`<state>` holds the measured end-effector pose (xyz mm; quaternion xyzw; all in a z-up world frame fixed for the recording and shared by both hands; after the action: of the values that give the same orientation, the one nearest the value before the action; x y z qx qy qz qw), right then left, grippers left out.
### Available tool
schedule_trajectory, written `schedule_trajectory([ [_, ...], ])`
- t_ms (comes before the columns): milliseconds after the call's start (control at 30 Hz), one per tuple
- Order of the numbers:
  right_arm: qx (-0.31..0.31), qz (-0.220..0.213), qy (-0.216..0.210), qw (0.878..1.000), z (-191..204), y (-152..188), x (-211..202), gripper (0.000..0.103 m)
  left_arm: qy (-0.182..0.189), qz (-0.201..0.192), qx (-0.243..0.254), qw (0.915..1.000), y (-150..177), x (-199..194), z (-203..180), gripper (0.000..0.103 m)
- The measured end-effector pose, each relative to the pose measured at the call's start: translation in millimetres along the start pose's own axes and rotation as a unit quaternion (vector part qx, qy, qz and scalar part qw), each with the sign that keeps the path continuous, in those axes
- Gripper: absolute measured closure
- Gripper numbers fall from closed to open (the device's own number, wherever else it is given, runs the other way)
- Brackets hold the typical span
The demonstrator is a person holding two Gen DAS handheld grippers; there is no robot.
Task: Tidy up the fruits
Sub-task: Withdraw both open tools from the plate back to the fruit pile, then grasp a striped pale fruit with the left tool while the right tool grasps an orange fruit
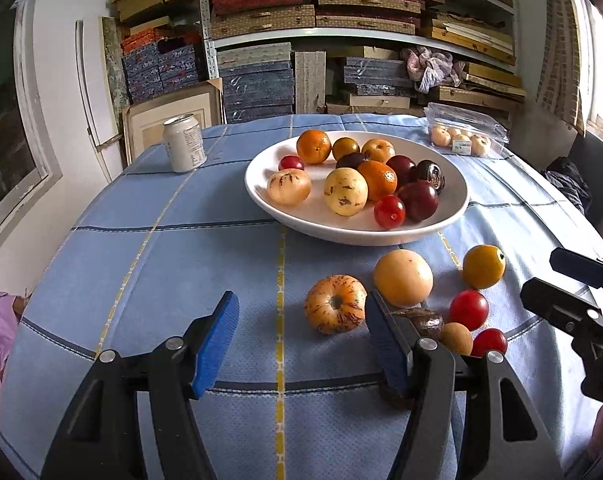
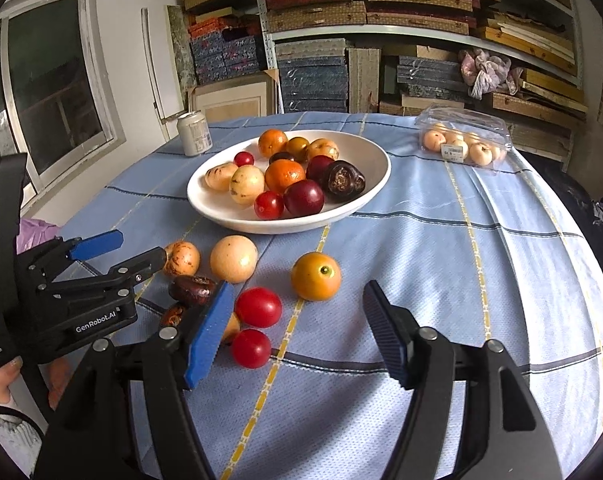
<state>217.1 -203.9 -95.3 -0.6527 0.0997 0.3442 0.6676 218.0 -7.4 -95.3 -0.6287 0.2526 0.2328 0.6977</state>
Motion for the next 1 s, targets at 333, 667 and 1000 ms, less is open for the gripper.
schedule_trajectory([
  [333, 0.015, 0.021, 0.027, 0.999, -17.7, 9.0, 9.9, 0.037, 0.033, 0.014, 0.002, 0.9993, 9.4, -0.4, -12.0, 0.037],
  [667, 0.006, 0.026, 0.013, 1.0, -11.9, 11.1, 10.1, 0.037, 0.029, 0.014, 0.001, 0.9995, 8.9, 2.9, -8.4, 0.037],
  [1000, 0.001, 0.023, 0.02, 1.0, -10.3, 10.5, 11.6, 0.037, 0.049, 0.03, -0.011, 0.9983, 0.8, 25.6, -5.2, 0.037],
])
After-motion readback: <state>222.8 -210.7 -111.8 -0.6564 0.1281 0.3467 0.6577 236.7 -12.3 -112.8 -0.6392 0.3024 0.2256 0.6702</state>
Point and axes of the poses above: each gripper's, at about its wrist camera, not at the fingertips, and x roughly the way its jaws point, z to its left, y to its underside, the point moved 10 cm from there along x, roughly the way its jaws point
